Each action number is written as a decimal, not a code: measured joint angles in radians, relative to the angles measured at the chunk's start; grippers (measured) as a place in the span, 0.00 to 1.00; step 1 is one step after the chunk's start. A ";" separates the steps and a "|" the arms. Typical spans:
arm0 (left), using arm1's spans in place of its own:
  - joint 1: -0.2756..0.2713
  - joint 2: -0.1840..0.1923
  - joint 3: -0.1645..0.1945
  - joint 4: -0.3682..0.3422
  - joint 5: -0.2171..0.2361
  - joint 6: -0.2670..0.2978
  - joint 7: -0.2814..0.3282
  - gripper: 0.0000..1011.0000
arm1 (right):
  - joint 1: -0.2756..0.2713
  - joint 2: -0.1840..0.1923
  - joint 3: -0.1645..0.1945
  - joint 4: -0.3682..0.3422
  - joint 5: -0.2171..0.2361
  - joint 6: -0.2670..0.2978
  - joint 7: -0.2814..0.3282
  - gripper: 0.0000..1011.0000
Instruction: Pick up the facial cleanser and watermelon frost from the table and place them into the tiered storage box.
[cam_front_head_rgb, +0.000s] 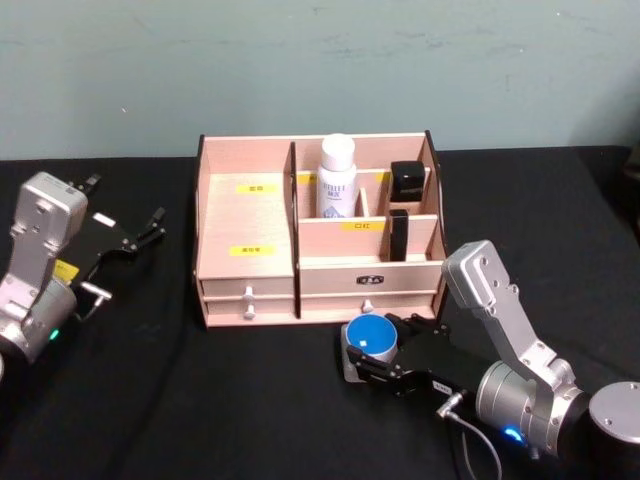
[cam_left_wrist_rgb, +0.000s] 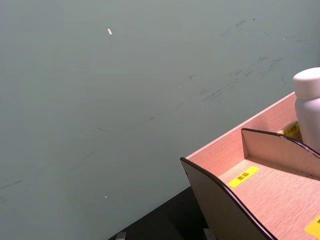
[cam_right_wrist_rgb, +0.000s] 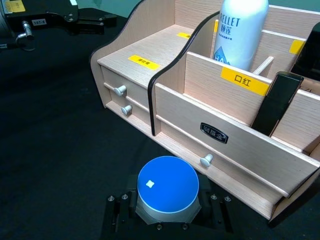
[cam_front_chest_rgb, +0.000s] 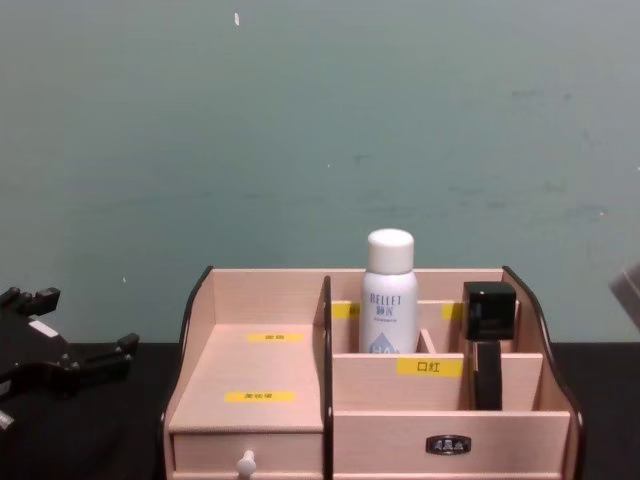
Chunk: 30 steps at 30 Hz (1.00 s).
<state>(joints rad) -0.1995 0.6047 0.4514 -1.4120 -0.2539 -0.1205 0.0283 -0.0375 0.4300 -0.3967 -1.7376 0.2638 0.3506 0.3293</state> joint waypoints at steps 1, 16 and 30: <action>0.000 0.000 0.000 0.000 0.000 0.000 0.000 0.99 | 0.000 0.000 0.000 0.000 0.000 0.000 0.000 0.72; 0.000 0.000 0.000 0.000 0.000 0.000 0.000 0.99 | 0.000 0.000 0.000 0.000 0.000 -0.001 0.000 0.72; 0.000 0.000 0.000 0.000 0.000 0.000 0.000 0.99 | 0.003 0.009 0.008 -0.018 0.017 -0.037 0.027 0.72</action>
<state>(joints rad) -0.1996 0.6047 0.4514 -1.4120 -0.2539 -0.1205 0.0283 -0.0346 0.4386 -0.3883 -1.7552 0.2804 0.3135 0.3567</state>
